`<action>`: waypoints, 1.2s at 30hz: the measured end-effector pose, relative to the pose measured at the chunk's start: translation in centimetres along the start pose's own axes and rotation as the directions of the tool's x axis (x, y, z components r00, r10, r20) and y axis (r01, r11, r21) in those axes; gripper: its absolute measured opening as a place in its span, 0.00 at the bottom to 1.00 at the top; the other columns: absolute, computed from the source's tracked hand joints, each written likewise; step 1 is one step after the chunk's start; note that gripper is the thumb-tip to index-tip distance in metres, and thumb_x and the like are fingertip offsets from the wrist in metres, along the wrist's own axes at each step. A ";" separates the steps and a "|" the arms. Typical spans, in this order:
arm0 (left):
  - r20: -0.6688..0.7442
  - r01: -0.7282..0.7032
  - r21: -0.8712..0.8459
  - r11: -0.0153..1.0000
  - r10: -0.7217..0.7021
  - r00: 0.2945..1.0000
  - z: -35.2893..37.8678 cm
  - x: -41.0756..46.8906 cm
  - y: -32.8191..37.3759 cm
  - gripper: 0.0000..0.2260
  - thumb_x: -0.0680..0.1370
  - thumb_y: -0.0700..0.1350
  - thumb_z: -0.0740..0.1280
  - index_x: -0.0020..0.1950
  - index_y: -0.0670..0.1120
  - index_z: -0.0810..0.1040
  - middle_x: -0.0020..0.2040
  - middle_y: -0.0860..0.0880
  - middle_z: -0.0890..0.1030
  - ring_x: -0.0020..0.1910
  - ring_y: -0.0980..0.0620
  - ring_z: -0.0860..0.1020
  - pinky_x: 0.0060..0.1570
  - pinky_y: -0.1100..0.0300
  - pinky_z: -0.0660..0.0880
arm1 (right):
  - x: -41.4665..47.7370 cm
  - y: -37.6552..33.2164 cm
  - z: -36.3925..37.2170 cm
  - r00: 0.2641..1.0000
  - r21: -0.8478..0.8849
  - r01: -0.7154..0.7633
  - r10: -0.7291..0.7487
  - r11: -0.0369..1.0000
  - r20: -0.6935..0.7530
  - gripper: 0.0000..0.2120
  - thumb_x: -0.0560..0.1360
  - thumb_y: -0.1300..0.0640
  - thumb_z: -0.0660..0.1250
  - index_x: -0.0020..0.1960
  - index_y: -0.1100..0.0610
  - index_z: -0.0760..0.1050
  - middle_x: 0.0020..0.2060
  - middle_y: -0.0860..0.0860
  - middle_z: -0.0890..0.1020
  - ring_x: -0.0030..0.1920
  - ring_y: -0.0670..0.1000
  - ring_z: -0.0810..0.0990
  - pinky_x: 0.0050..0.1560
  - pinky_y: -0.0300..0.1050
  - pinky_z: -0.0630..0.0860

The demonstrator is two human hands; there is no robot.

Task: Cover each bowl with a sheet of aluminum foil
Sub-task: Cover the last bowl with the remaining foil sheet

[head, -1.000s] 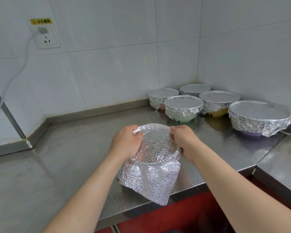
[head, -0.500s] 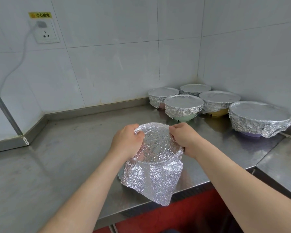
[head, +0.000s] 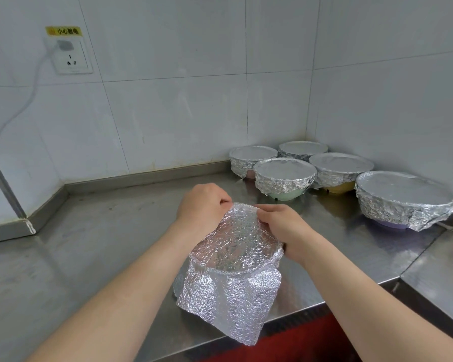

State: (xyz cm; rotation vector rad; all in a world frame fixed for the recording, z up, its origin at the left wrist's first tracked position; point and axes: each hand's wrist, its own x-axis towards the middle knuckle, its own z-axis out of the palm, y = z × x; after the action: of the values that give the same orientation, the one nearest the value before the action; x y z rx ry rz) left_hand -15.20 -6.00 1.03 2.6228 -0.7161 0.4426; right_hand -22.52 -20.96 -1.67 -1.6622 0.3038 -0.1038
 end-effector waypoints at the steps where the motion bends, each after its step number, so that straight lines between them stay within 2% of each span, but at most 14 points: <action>1: -0.005 0.000 -0.011 1.000 0.000 1.000 0.2 0.2 0.0 0.11 0.75 0.46 0.68 0.36 0.43 0.73 0.39 0.48 0.83 0.43 0.48 0.80 0.42 0.52 0.78 | 0.1 0.1 0.0 1.000 0.002 0.006 -0.006 1.000 0.004 0.14 0.81 0.62 0.58 0.46 0.51 0.81 0.57 0.70 0.77 0.46 0.57 0.76 0.57 0.58 0.74; 5: -0.016 0.019 -0.094 0.995 -0.021 1.000 0.5 0.2 0.0 0.07 0.75 0.43 0.70 0.38 0.50 0.86 0.39 0.51 0.84 0.42 0.52 0.80 0.45 0.57 0.77 | -0.2 0.0 0.1 1.000 -0.006 0.017 -0.017 1.000 -0.010 0.13 0.82 0.62 0.56 0.51 0.59 0.81 0.44 0.66 0.82 0.42 0.56 0.75 0.45 0.50 0.72; 8: -0.012 0.032 -0.142 0.989 -0.034 0.999 0.4 0.3 -0.1 0.05 0.73 0.43 0.72 0.40 0.50 0.86 0.39 0.55 0.85 0.42 0.55 0.80 0.45 0.59 0.76 | -0.3 -0.1 0.3 1.000 -0.015 0.013 -0.014 1.000 -0.025 0.14 0.82 0.62 0.56 0.50 0.60 0.80 0.36 0.59 0.78 0.37 0.54 0.73 0.40 0.46 0.70; 12: -0.011 0.026 -0.139 0.990 -0.028 1.000 0.6 0.5 -0.2 0.05 0.73 0.43 0.71 0.41 0.50 0.86 0.40 0.55 0.85 0.44 0.54 0.80 0.46 0.59 0.76 | -0.2 0.0 0.2 0.999 0.058 -0.031 0.032 0.998 -0.022 0.13 0.81 0.63 0.57 0.49 0.59 0.80 0.43 0.61 0.79 0.42 0.57 0.74 0.44 0.52 0.71; 15: -0.005 -0.002 -0.129 0.992 0.001 1.000 0.7 0.5 -0.1 0.05 0.75 0.44 0.70 0.46 0.50 0.86 0.46 0.55 0.85 0.48 0.55 0.80 0.47 0.65 0.71 | -0.3 0.1 -0.2 0.994 0.172 -0.103 0.105 0.980 -0.003 0.10 0.80 0.64 0.59 0.50 0.63 0.80 0.47 0.63 0.81 0.45 0.58 0.77 0.50 0.55 0.74; 17: 0.027 -0.015 -0.121 0.993 0.018 0.999 0.5 0.4 0.0 0.07 0.77 0.45 0.69 0.51 0.51 0.85 0.49 0.55 0.85 0.51 0.55 0.79 0.48 0.67 0.68 | -0.5 0.3 -0.1 0.989 0.240 -0.137 0.144 0.961 -0.011 0.08 0.78 0.61 0.63 0.53 0.62 0.79 0.49 0.59 0.82 0.48 0.57 0.80 0.55 0.53 0.75; 20: 0.103 -0.022 -0.099 0.995 0.032 0.994 -0.7 -0.1 0.2 0.10 0.78 0.50 0.67 0.57 0.55 0.82 0.55 0.56 0.83 0.57 0.53 0.78 0.51 0.65 0.69 | -0.9 1.1 -0.2 0.982 0.279 -0.161 0.183 0.947 -0.055 0.22 0.68 0.49 0.70 0.59 0.58 0.78 0.51 0.56 0.84 0.51 0.58 0.83 0.60 0.59 0.76; 24: 0.232 -0.111 -0.030 0.993 0.115 0.966 -2.1 -3.9 0.3 0.17 0.78 0.59 0.62 0.66 0.58 0.75 0.66 0.57 0.74 0.68 0.52 0.70 0.67 0.55 0.66 | -1.4 2.2 -0.5 0.982 0.360 -0.113 0.158 0.926 -0.099 0.18 0.72 0.50 0.67 0.57 0.58 0.79 0.50 0.56 0.85 0.53 0.57 0.83 0.60 0.58 0.76; 27: 0.181 0.032 0.003 0.999 -0.032 0.983 -1.9 -6.1 -1.1 0.22 0.79 0.59 0.60 0.73 0.57 0.67 0.75 0.54 0.64 0.73 0.49 0.62 0.72 0.53 0.58 | -1.4 2.8 0.2 0.983 0.315 -0.047 0.100 0.948 -0.154 0.28 0.68 0.45 0.66 0.65 0.55 0.75 0.61 0.52 0.80 0.63 0.54 0.77 0.67 0.57 0.70; 30: 0.182 0.232 -0.322 0.918 -0.180 0.967 -1.5 -6.5 -2.3 0.21 0.81 0.54 0.60 0.74 0.54 0.67 0.74 0.55 0.66 0.68 0.48 0.71 0.68 0.55 0.65 | -2.2 2.5 0.8 0.975 0.274 -0.037 0.094 0.961 -0.200 0.23 0.72 0.49 0.62 0.61 0.62 0.74 0.63 0.62 0.77 0.63 0.64 0.75 0.66 0.65 0.69; 32: 0.188 0.223 -0.375 0.900 -0.162 0.969 -1.0 -6.9 -2.0 0.20 0.81 0.52 0.60 0.73 0.52 0.68 0.72 0.54 0.69 0.67 0.50 0.71 0.63 0.61 0.64 | -2.5 2.2 1.2 0.965 0.253 -0.051 0.113 0.966 -0.238 0.20 0.76 0.53 0.60 0.59 0.69 0.68 0.61 0.70 0.71 0.63 0.71 0.69 0.62 0.73 0.65; 33: 0.165 0.206 -0.376 0.904 -0.153 0.974 -0.7 -7.0 -1.8 0.18 0.81 0.50 0.60 0.71 0.51 0.70 0.71 0.55 0.70 0.67 0.51 0.72 0.60 0.64 0.64 | -2.6 2.2 1.2 0.962 0.250 -0.046 0.110 0.967 -0.249 0.19 0.78 0.54 0.59 0.60 0.69 0.67 0.61 0.70 0.71 0.62 0.71 0.70 0.63 0.73 0.65; 35: 0.103 0.192 -0.385 0.903 -0.164 0.981 -0.3 -7.2 -1.4 0.10 0.82 0.46 0.60 0.62 0.51 0.76 0.63 0.60 0.73 0.62 0.51 0.75 0.49 0.71 0.65 | -2.8 2.2 1.6 0.954 0.280 -0.050 0.129 0.959 -0.270 0.19 0.79 0.54 0.57 0.62 0.68 0.69 0.56 0.71 0.76 0.58 0.70 0.76 0.55 0.59 0.75; 36: 0.089 0.191 -0.387 0.902 -0.170 0.981 -0.2 -7.2 -1.4 0.07 0.81 0.44 0.61 0.56 0.51 0.76 0.58 0.61 0.73 0.59 0.51 0.77 0.43 0.74 0.64 | -3.0 2.2 1.8 0.951 0.299 -0.047 0.134 0.953 -0.277 0.20 0.80 0.54 0.57 0.62 0.70 0.68 0.57 0.71 0.74 0.62 0.70 0.70 0.45 0.49 0.58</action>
State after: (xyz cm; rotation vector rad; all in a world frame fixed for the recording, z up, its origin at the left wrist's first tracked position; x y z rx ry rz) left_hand -20.35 -1.82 -2.04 2.2947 -0.5069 0.1528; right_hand -25.21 -18.61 -3.71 -1.3371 0.5649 -0.3145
